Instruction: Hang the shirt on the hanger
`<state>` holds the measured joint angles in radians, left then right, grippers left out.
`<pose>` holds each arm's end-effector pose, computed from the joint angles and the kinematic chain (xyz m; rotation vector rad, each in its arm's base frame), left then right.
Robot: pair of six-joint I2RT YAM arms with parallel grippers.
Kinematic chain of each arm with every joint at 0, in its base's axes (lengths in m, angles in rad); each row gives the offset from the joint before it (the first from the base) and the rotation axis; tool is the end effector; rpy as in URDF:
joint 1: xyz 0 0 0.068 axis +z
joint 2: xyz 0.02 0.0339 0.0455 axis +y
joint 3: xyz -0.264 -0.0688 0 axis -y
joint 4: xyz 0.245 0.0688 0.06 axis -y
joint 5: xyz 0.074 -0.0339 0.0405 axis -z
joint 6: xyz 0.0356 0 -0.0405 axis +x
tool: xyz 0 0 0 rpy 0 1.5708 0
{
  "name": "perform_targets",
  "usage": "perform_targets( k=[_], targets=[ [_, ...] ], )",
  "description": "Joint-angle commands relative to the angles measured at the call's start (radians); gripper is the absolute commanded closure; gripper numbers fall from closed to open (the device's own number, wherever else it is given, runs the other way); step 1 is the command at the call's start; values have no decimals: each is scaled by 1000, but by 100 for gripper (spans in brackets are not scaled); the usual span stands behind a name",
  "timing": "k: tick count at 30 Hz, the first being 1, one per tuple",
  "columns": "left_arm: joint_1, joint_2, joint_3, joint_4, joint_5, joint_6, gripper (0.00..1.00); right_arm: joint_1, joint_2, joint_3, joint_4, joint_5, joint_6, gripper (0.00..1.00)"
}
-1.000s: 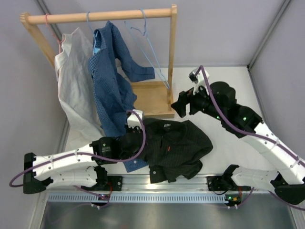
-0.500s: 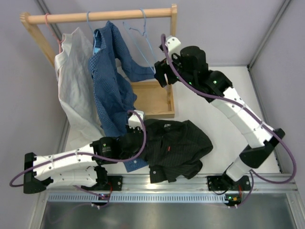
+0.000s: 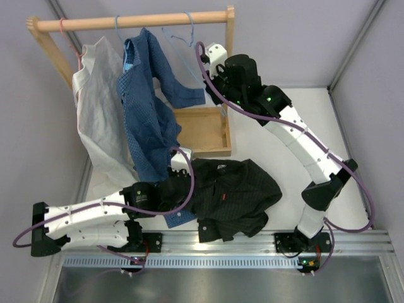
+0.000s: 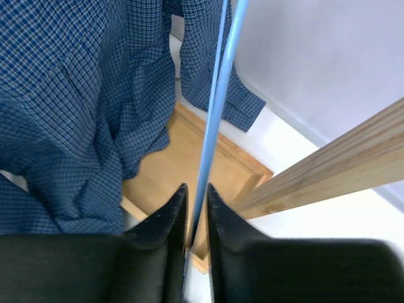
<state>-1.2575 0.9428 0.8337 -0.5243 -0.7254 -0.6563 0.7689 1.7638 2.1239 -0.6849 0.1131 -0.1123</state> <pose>0.0829 -0.1793 0.3005 0.2269 2.0397 -0.3936 0.2776 0.2630 0.4802 -0.7428 1.7572 0.3394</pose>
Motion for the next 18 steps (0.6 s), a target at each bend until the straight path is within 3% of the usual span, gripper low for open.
perform_targets(
  k=[1,3,8,18],
  targets=[
    [1,-35,-10,35,-3,-11,100,-10,13,38,-13,31,-1,88],
    [1,-39,-11,37,0,-8,100,-10,8,33,-8,31,14,96],
    [1,-50,-13,38,4,-12,100,-8,-21,-11,40,57,55,99],
    [3,-50,-13,37,6,-16,100,-10,-76,41,71,42,184,100]
  ],
)
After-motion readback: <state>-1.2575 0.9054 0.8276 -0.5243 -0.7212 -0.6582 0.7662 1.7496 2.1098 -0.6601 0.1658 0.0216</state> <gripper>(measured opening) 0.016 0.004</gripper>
